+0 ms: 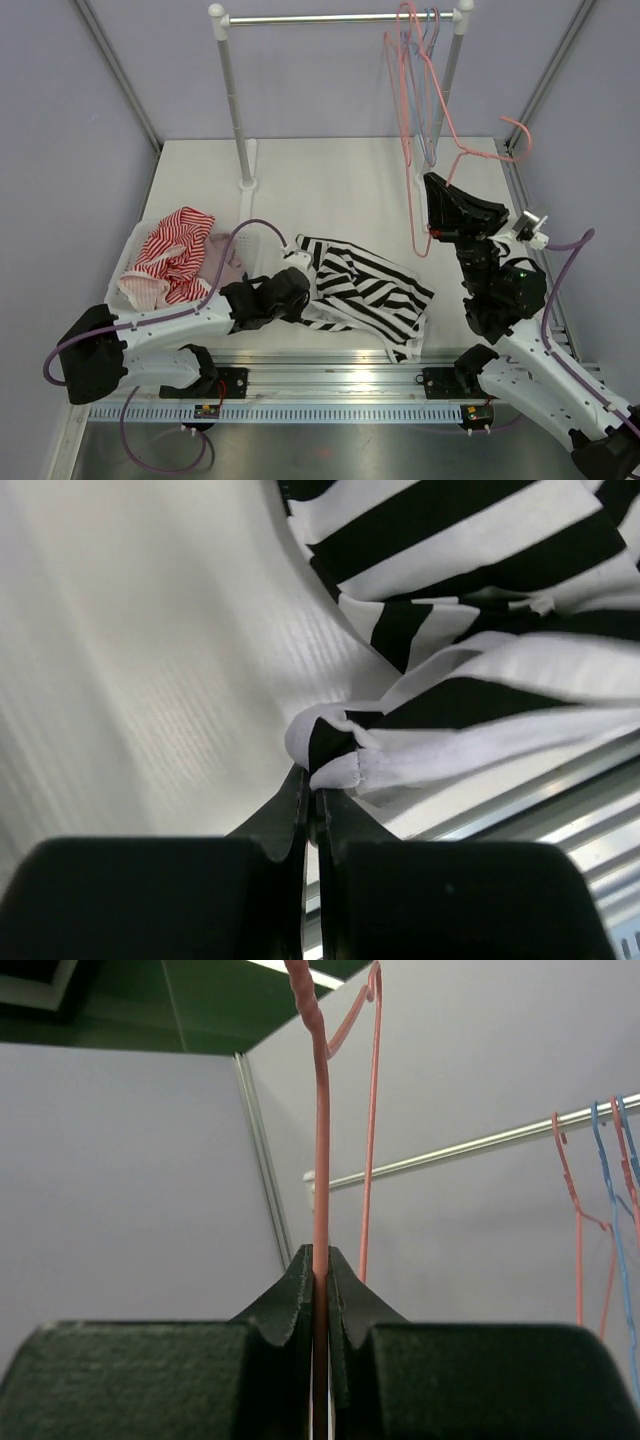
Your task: Remove the tank top from the hanger
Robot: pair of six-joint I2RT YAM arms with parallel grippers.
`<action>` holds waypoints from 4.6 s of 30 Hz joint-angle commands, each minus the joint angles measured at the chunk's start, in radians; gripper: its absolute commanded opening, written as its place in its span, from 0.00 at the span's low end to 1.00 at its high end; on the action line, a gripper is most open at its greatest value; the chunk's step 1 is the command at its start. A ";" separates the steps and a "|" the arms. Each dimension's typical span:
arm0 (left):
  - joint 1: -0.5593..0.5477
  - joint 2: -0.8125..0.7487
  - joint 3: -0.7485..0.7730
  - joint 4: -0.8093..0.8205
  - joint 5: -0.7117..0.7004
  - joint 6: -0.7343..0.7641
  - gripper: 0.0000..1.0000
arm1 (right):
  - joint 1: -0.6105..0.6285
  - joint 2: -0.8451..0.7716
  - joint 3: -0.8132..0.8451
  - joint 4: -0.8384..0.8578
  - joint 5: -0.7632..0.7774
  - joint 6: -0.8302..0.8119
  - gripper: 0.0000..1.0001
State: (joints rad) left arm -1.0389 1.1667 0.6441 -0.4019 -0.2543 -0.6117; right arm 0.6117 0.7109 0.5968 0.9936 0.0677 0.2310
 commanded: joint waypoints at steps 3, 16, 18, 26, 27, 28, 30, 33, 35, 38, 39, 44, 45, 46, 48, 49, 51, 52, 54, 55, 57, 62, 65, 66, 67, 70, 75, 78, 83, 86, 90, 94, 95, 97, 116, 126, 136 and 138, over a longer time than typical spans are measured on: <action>-0.004 -0.074 0.064 -0.049 -0.125 -0.045 0.00 | 0.006 0.039 0.311 -0.664 0.049 0.002 0.00; -0.009 -0.350 0.325 -0.397 -0.209 -0.002 0.99 | 0.006 0.277 0.786 -1.375 0.250 -0.008 0.00; -0.009 -0.375 0.383 -0.446 -0.243 0.003 0.99 | 0.006 0.386 0.918 -1.458 0.274 -0.047 0.00; -0.009 -0.508 0.437 -0.597 -0.296 0.015 0.99 | -0.088 0.730 1.268 -1.544 0.236 -0.085 0.00; -0.010 -0.519 0.434 -0.601 -0.298 0.016 0.99 | -0.098 0.758 1.326 -1.541 0.222 -0.090 0.00; -0.010 -0.529 0.431 -0.612 -0.299 0.017 0.99 | -0.105 0.821 1.360 -1.544 0.209 -0.090 0.00; -0.010 -0.548 0.425 -0.624 -0.310 0.013 0.99 | -0.130 0.880 1.455 -1.547 0.184 -0.090 0.00; -0.010 -0.564 0.414 -0.643 -0.322 0.007 0.99 | -0.154 0.985 1.566 -1.544 0.173 -0.091 0.00; -0.010 -0.570 0.407 -0.647 -0.324 0.009 0.99 | -0.170 1.053 1.616 -1.538 0.153 -0.094 0.00; -0.010 -0.573 0.394 -0.647 -0.327 0.012 0.99 | -0.194 1.130 1.709 -1.529 0.161 -0.082 0.00; -0.010 -0.572 0.387 -0.647 -0.326 0.012 0.99 | -0.213 1.148 1.759 -1.530 0.152 -0.064 0.00; -0.010 -0.581 0.371 -0.641 -0.316 0.021 0.99 | -0.231 1.298 1.966 -1.628 0.136 -0.052 0.00; -0.010 -0.582 0.371 -0.640 -0.316 0.023 0.99 | -0.231 1.308 1.968 -1.639 0.136 -0.050 0.00; -0.010 -0.584 0.373 -0.640 -0.315 0.024 0.99 | -0.231 1.305 1.960 -1.636 0.136 -0.045 0.00; -0.010 -0.591 0.376 -0.641 -0.316 0.026 0.99 | -0.231 1.282 1.884 -1.613 0.135 -0.036 0.00; -0.010 -0.595 0.377 -0.641 -0.316 0.027 0.99 | -0.230 1.247 1.850 -1.574 0.136 -0.033 0.00; -0.010 -0.592 0.382 -0.641 -0.318 0.030 0.99 | -0.233 1.219 1.781 -1.544 0.141 -0.027 0.02; -0.010 -0.588 0.385 -0.643 -0.318 0.032 0.99 | -0.231 1.208 1.775 -1.541 0.142 -0.027 0.06; -0.010 -0.578 0.388 -0.641 -0.318 0.032 0.99 | -0.231 1.205 1.785 -1.550 0.145 -0.030 0.25; -0.010 -0.573 0.388 -0.640 -0.315 0.032 0.99 | -0.231 1.201 1.790 -1.556 0.146 -0.029 0.29; -0.010 -0.564 0.390 -0.629 -0.309 0.032 0.99 | -0.231 1.188 1.796 -1.566 0.142 -0.030 0.33; -0.010 -0.516 0.390 -0.572 -0.275 0.035 0.99 | -0.231 1.096 1.767 -1.587 0.101 -0.027 0.59; -0.010 -0.438 0.381 -0.493 -0.238 0.044 0.99 | -0.231 0.974 1.633 -1.572 0.055 -0.038 0.82; -0.013 -0.417 0.378 -0.450 -0.224 0.046 0.99 | -0.231 0.934 1.583 -1.560 0.040 -0.053 0.89; -0.016 -0.389 0.378 -0.427 -0.217 0.050 0.99 | -0.233 0.853 1.533 -1.537 0.035 -0.059 0.99; -0.038 -0.297 0.376 -0.316 -0.180 0.076 0.99 | -0.231 0.686 1.349 -1.541 -0.005 -0.076 1.00; -0.070 -0.089 0.405 -0.149 -0.106 0.115 0.99 | -0.231 0.420 1.033 -1.583 -0.098 -0.061 0.99; -0.090 0.063 0.449 -0.085 -0.077 0.133 0.99 | -0.231 0.238 0.858 -1.575 -0.121 -0.036 1.00; -0.110 0.281 0.511 -0.015 -0.021 0.148 0.99 | -0.231 -0.020 0.684 -1.587 -0.221 0.001 1.00; -0.118 0.396 0.542 0.034 0.030 0.156 0.99 | -0.233 -0.112 0.666 -1.618 -0.259 0.013 0.99; -0.127 0.528 0.578 0.066 0.059 0.150 0.99 | -0.231 -0.163 0.686 -1.697 -0.279 0.010 1.00; -0.148 0.623 0.577 0.064 0.049 0.135 0.99 | -0.231 -0.188 0.686 -1.737 -0.282 -0.018 1.00; -0.156 0.652 0.571 0.057 0.032 0.127 0.99 | -0.231 -0.189 0.683 -1.742 -0.282 -0.021 1.00; -0.159 0.674 0.546 0.064 0.036 0.106 0.99 | -0.231 -0.197 0.673 -1.747 -0.286 -0.021 1.00; -0.141 0.180 0.483 -0.254 -0.351 0.018 0.00 | -0.231 -0.258 0.583 -1.675 -0.295 0.002 1.00; 0.034 -0.096 0.738 -0.529 -0.516 0.128 0.00 | -0.231 -0.251 0.567 -1.636 -0.312 0.013 0.99; 0.221 -0.157 1.012 -0.666 -0.647 0.265 0.00 | -0.231 -0.241 0.564 -1.622 -0.330 0.022 1.00; 0.259 -0.160 1.034 -0.701 -0.695 0.251 0.00 | -0.231 -0.241 0.569 -1.624 -0.333 0.022 0.99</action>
State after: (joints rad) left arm -0.8276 1.0176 1.6199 -1.0527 -0.8181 -0.3939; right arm 0.3786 0.4564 1.1610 -0.6754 -0.2329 0.2432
